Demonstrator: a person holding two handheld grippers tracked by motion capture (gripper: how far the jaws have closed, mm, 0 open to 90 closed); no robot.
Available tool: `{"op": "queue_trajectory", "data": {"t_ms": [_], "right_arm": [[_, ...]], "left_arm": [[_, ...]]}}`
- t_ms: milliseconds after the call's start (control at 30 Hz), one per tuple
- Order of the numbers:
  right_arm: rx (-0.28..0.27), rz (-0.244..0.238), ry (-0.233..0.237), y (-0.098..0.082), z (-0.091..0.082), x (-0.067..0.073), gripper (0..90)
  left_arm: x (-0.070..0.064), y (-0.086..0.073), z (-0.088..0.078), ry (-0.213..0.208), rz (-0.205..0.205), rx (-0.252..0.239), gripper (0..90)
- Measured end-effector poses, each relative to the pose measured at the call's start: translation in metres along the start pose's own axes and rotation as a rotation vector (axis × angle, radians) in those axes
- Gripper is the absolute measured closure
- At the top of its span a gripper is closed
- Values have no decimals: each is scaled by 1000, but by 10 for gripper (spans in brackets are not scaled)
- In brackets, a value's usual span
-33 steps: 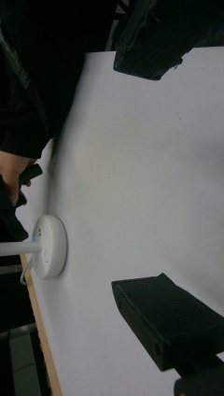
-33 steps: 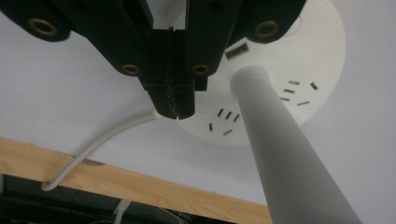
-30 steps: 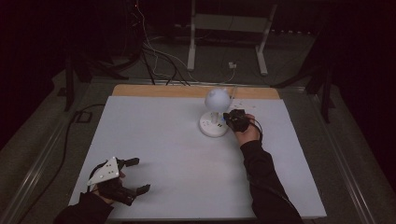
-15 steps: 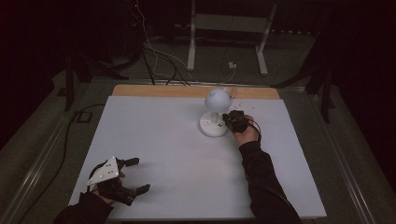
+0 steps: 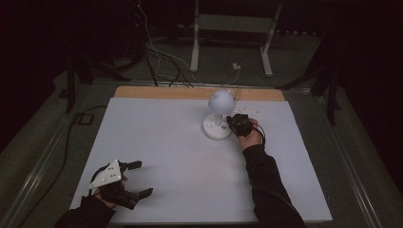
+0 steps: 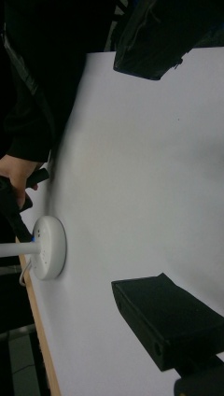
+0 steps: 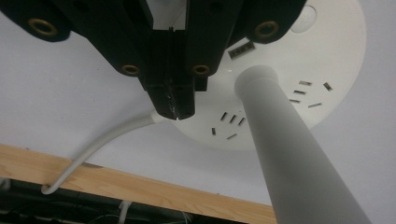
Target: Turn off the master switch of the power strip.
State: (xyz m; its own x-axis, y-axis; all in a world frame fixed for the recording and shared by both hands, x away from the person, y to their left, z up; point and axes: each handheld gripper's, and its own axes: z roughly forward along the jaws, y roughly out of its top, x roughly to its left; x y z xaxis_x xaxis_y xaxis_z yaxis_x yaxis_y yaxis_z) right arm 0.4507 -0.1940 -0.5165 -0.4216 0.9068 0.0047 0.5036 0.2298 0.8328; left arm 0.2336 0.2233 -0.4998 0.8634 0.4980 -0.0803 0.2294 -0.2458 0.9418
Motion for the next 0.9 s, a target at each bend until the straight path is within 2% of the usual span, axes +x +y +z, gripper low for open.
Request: {"op": "queue_trajectory", "data": {"t_ms": [267,367,433,567,900], "right_arm": [[-15,-17,-5,-2,0,1,900],[-17,-40,-13,-3,0,2,900],[-11,-28,2,-2,-1,2,900],[-16,-45,-5,-3,-1,3,900],[-12,-30,-9,-2,0,-1,900]], "left_arm": [[0,0,0,-1,-1,0,4],[0,0,0,-1,-1,2,3],[0,0,1,-2,-1,3,4],[-1,0,1,-2,0,3,4],[-1,0,1,-3,-2,3,4]]}}
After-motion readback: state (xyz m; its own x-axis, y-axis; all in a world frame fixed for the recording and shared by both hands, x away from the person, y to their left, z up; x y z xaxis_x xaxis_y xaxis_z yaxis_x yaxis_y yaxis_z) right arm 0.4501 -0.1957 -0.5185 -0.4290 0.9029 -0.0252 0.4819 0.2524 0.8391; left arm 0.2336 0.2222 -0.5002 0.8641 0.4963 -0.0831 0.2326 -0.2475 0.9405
